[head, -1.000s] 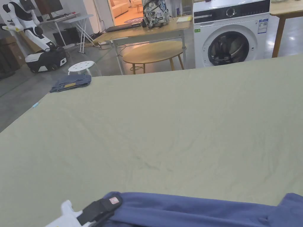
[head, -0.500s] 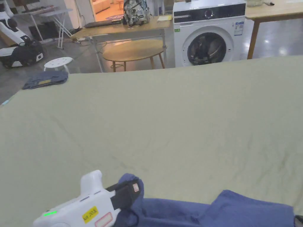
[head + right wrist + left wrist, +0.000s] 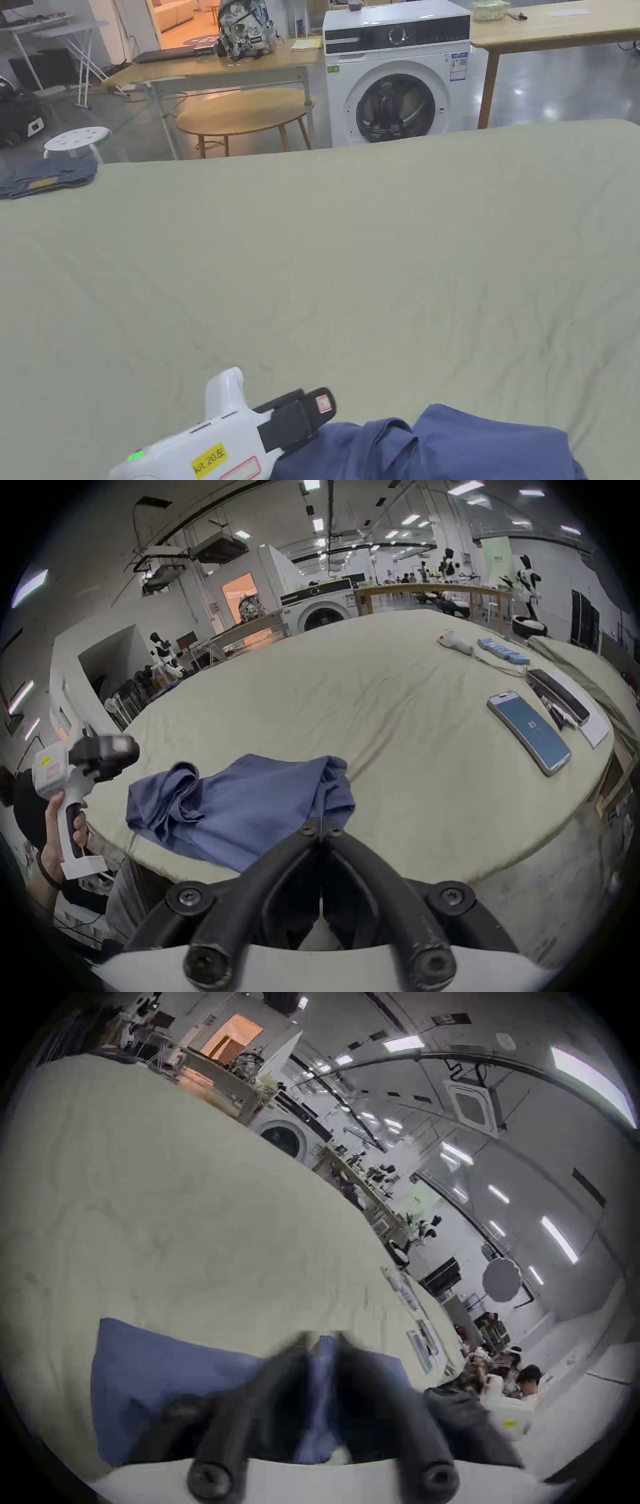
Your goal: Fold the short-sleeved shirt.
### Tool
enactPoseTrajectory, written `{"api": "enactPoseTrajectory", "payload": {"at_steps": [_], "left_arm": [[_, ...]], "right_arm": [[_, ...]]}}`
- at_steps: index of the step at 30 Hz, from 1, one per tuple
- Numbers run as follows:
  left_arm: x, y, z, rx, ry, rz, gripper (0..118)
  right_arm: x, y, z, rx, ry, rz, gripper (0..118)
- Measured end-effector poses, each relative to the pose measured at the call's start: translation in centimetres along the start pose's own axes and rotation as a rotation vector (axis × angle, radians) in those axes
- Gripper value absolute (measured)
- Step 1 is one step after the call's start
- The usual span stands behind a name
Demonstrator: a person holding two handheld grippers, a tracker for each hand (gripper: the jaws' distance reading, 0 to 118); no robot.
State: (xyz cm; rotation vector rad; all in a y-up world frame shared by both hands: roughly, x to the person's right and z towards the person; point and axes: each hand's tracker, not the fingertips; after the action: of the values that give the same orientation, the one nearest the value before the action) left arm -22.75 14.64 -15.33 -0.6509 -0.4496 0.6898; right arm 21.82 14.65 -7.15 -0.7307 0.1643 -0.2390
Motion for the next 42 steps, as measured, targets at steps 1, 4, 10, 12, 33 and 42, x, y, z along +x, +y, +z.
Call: {"api": "enactPoseTrajectory", "payload": {"at_steps": [1,4,10,12,33,42], "left_arm": [[-0.2,-0.5,-0.6,-0.015,0.056,0.005,0],[-0.9,-2.9,-4.7,-0.186,-0.023,0.050,0],[0.1,-5.8,-7.7,-0.262,0.009,0.036,0],[-0.2,-4.4,-5.5,-0.197,-0.063,0.083,7],[-10.1,-3.5,2.9,0.033,-0.056,0.562,13],[-4.1,3.8,11.8,0.236,0.104,0.146,11]], "right_arm": [[-0.1,-0.1,0.0,0.000,0.000,0.000,0],[-0.4,-0.4,0.0,-0.008,-0.001,0.017,0],[-0.9,-0.5,0.0,-0.015,0.008,0.020,0],[-0.8,-0.5,0.0,-0.013,0.008,0.020,0],[-0.2,-0.5,0.4,-0.022,-0.013,0.008,0],[-0.2,0.2,0.6,-0.005,-0.016,0.006,0]]}}
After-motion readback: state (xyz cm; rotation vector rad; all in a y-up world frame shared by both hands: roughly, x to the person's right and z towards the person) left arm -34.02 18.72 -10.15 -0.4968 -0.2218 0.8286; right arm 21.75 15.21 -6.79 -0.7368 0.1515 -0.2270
